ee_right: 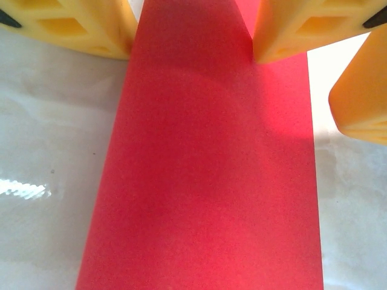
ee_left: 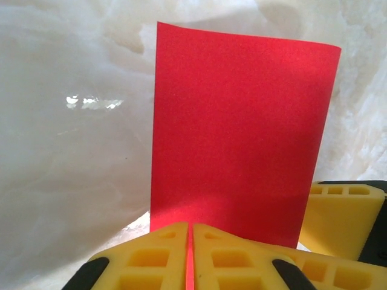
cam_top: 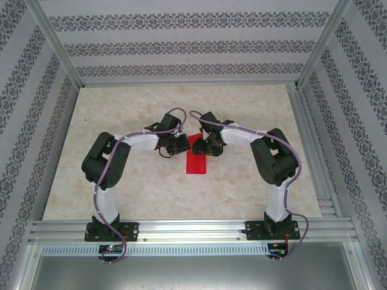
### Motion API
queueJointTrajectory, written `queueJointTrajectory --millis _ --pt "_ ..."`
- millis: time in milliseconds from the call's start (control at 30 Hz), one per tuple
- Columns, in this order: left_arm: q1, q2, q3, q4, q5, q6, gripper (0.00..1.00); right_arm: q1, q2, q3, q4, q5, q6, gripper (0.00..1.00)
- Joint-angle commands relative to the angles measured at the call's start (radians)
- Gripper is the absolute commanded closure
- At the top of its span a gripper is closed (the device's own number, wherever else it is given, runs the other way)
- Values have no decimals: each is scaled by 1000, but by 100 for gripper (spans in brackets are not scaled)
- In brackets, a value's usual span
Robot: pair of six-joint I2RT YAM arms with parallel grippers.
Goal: Fold a paper plane with a square sheet of paper (pick it up from the middle)
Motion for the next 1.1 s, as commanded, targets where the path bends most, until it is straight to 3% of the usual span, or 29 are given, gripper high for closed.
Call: queueJointTrajectory --millis 0,600,1067 --pt "0 29 21 40 34 -11 90 14 116 -42 -5 71 -16 44" --pt "0 77 30 -71 -29 -5 94 15 113 -36 -2 63 -8 45" --pt "-3 82 -4 -87 -54 5 95 -69 -233 -136 101 -61 8 39"
